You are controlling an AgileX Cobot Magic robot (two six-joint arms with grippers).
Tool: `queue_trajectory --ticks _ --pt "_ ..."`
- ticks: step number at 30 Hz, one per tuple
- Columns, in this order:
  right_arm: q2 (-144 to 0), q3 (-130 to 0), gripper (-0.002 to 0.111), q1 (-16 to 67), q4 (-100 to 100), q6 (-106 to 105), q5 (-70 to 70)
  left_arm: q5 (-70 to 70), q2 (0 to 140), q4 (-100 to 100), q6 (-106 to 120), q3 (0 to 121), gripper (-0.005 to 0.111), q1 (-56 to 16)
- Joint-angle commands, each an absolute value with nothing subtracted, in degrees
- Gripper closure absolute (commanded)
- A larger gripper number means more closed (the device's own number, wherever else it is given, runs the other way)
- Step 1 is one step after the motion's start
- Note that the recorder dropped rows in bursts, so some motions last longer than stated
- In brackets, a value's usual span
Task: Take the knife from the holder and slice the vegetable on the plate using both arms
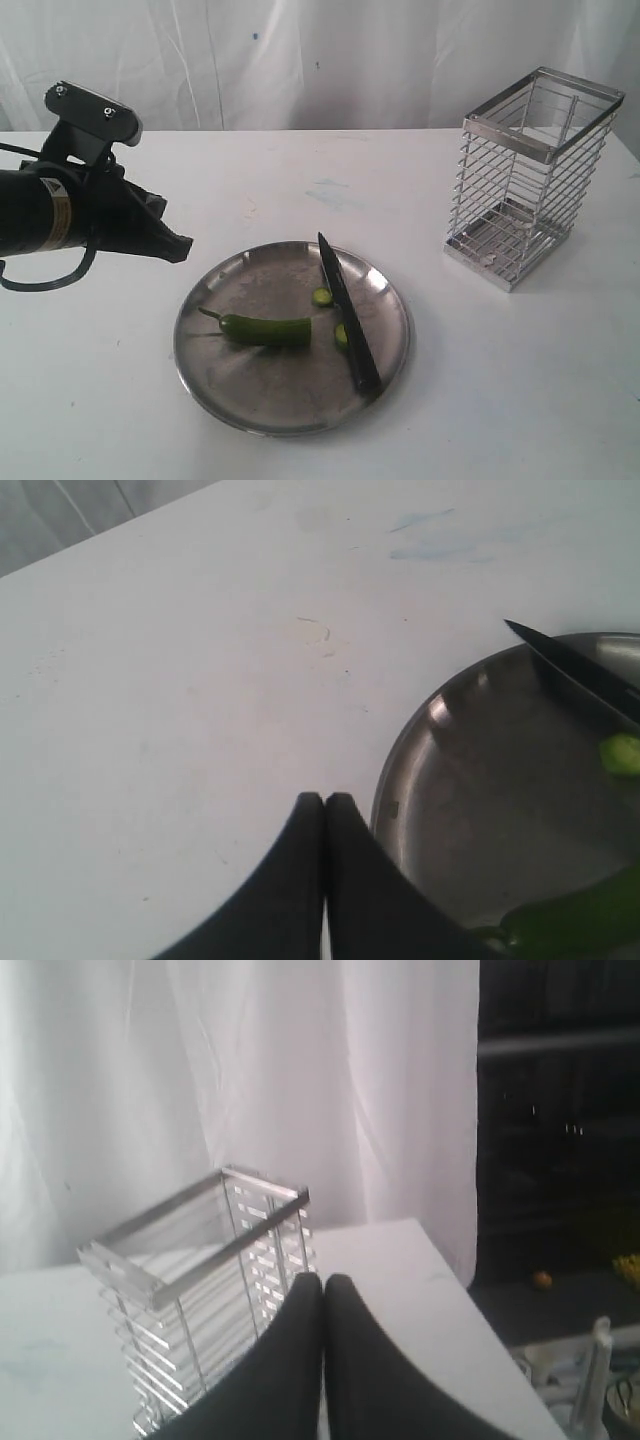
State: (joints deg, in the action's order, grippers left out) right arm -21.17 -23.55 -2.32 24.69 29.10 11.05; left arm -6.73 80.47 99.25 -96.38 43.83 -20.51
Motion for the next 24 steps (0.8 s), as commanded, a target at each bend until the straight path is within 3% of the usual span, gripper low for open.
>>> queue_trajectory --ticks 1,4,9,13,24 --pt "-13.4 -23.3 0.108 -2.9 25.5 29.3 17.2 -7.5 80.6 99.9 -96.5 44.0 0.107 -20.7" --pt "-11.5 -22.5 0.108 -2.9 24.0 31.1 22.6 -7.0 80.6 99.9 -96.4 44.0 0.107 -20.7" --pt "-5.8 -22.5 0.108 -2.9 16.6 21.0 17.5 -6.8 80.6 99.9 -96.4 44.0 0.107 -20.7" --pt "-2.8 -22.5 0.108 -2.9 9.1 19.8 26.0 -6.3 80.6 99.9 -96.3 44.0 0.107 -20.7" --pt "-0.7 -22.5 0.108 -2.9 8.5 19.7 30.1 -6.2 80.6 99.9 -96.3 44.0 0.107 -20.7"
